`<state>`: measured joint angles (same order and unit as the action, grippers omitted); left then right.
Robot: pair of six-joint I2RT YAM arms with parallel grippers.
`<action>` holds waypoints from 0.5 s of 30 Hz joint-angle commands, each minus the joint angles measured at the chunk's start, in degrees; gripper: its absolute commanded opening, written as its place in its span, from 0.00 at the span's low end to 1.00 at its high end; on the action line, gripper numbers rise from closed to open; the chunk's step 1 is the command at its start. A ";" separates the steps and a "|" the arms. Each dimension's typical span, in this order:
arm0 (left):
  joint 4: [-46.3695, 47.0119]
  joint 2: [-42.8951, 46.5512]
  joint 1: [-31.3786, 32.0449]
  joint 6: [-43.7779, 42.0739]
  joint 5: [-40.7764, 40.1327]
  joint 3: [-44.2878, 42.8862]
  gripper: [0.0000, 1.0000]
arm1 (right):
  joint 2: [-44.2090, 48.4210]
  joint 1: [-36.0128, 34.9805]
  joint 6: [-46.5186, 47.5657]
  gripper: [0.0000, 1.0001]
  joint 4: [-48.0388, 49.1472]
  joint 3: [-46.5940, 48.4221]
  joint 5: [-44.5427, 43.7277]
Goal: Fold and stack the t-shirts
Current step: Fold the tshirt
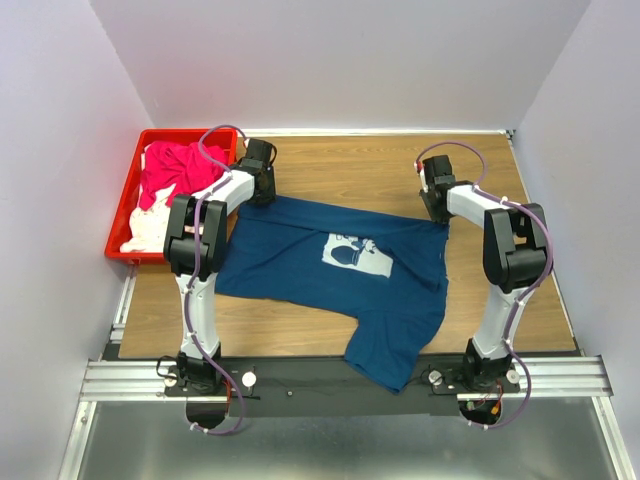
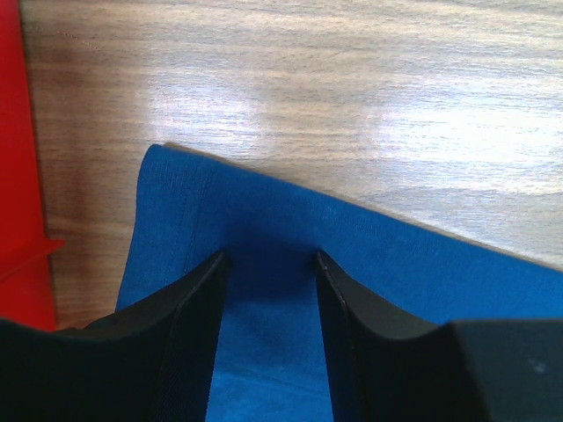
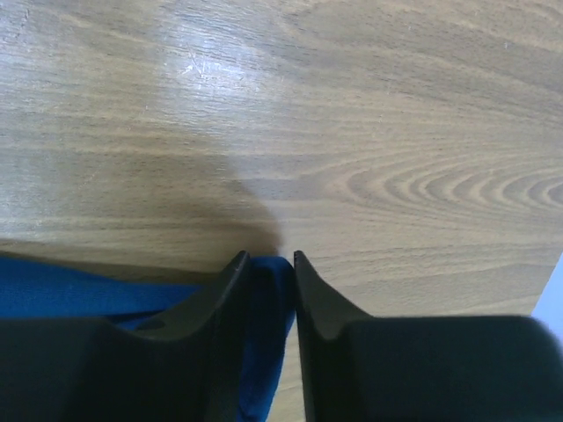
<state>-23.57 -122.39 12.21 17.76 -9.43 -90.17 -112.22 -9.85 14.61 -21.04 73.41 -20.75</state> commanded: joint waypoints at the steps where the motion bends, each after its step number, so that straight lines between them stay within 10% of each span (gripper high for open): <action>1: -2.00 -1.27 -0.52 -1.06 0.20 1.67 0.52 | -2.21 -0.17 -0.99 0.29 0.12 0.24 -0.96; 5: -2.09 -1.54 -0.52 -1.06 0.20 1.58 0.52 | -3.00 0.70 -2.65 0.02 0.12 1.04 -4.11; 15: -2.53 -2.15 -0.61 -0.62 -0.15 1.58 0.52 | 6.57 8.26 -25.11 0.01 -0.14 1.04 -7.90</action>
<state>-23.57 -122.39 12.21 17.78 -9.43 -90.17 -111.70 -5.19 2.02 -20.91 73.89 -24.58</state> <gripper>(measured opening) 0.522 0.012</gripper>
